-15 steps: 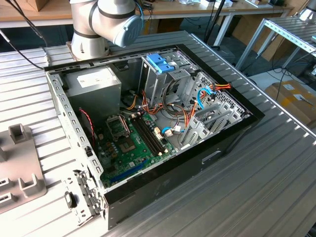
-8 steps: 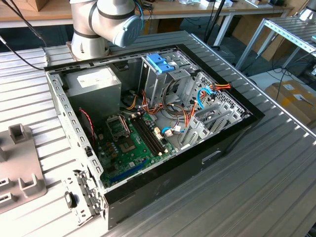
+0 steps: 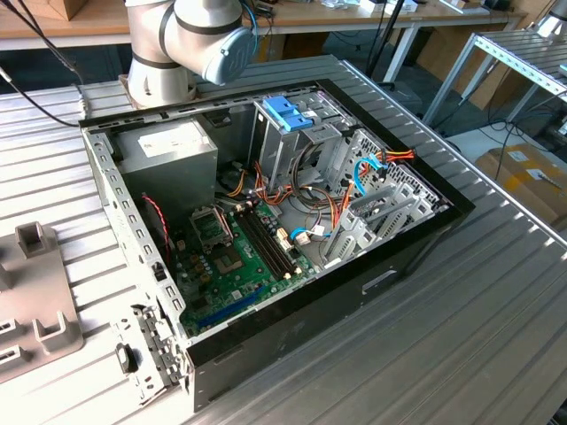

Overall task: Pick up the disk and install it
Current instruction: 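Pick up the disk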

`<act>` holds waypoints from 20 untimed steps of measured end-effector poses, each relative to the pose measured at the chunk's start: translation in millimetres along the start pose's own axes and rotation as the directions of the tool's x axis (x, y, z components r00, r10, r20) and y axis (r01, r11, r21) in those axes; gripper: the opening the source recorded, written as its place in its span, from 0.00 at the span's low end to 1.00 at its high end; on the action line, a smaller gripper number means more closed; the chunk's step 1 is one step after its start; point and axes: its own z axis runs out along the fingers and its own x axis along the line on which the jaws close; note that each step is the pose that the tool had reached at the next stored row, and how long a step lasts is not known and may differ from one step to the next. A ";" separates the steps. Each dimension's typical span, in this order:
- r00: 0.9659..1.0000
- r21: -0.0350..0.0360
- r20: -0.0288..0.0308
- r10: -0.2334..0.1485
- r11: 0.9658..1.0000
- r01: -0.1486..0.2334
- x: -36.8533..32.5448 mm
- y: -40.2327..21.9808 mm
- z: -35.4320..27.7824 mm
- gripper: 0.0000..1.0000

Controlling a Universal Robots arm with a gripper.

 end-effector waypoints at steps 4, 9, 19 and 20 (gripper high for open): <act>1.000 0.000 0.000 0.000 1.000 0.000 0.0 0.0 0.0 0.11; 1.000 0.000 0.000 0.000 1.000 0.000 0.0 0.0 0.0 0.11; 0.995 -0.002 -0.002 -0.095 0.995 0.095 0.0 0.0 0.0 0.11; 0.994 -0.002 -0.003 -0.110 0.994 0.110 0.0 0.0 0.0 0.11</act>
